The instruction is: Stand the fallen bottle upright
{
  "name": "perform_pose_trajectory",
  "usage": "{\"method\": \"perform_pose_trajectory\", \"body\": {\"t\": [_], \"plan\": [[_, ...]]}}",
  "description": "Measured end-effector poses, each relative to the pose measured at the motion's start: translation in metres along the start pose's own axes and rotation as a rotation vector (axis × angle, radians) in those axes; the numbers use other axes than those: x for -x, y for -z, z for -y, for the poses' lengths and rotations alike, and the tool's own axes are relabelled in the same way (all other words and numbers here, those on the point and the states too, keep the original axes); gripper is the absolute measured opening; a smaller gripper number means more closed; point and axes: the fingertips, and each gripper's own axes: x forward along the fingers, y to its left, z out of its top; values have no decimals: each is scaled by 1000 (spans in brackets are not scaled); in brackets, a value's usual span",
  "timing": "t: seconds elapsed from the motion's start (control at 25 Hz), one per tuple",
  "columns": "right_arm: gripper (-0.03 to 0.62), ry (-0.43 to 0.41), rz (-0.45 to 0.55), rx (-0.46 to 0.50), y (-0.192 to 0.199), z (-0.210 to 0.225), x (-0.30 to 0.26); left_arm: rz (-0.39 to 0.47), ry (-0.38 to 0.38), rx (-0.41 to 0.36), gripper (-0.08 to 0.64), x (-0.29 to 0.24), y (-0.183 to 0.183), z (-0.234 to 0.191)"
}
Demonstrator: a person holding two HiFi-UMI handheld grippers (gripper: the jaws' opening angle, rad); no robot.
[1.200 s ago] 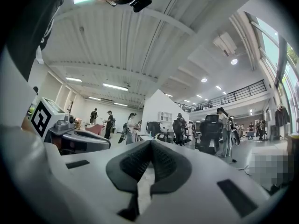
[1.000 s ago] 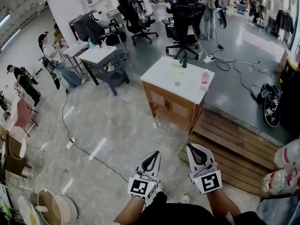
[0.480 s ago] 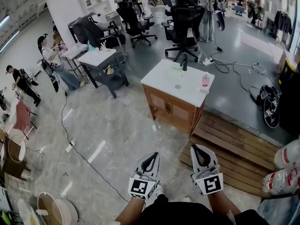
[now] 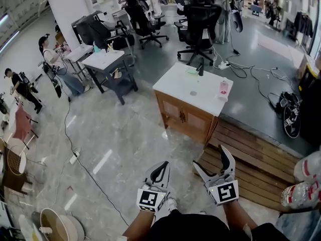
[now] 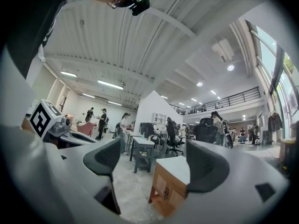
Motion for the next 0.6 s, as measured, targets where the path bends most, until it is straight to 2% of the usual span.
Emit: {"method": "perform_pose_trajectory", "body": {"t": [0.08, 0.16, 0.32, 0.6], "plan": [[521, 18, 8, -14, 1, 0, -13, 3, 1, 2, 18, -3, 1, -12], [596, 37, 28, -16, -2, -1, -24, 3, 6, 4, 18, -4, 1, -25], [598, 79, 56, 0, -7, -7, -52, 10, 32, 0, 18, -6, 0, -52], [598, 134, 17, 5, 5, -20, -90, 26, 51, -23, 18, -6, -1, -108]]}}
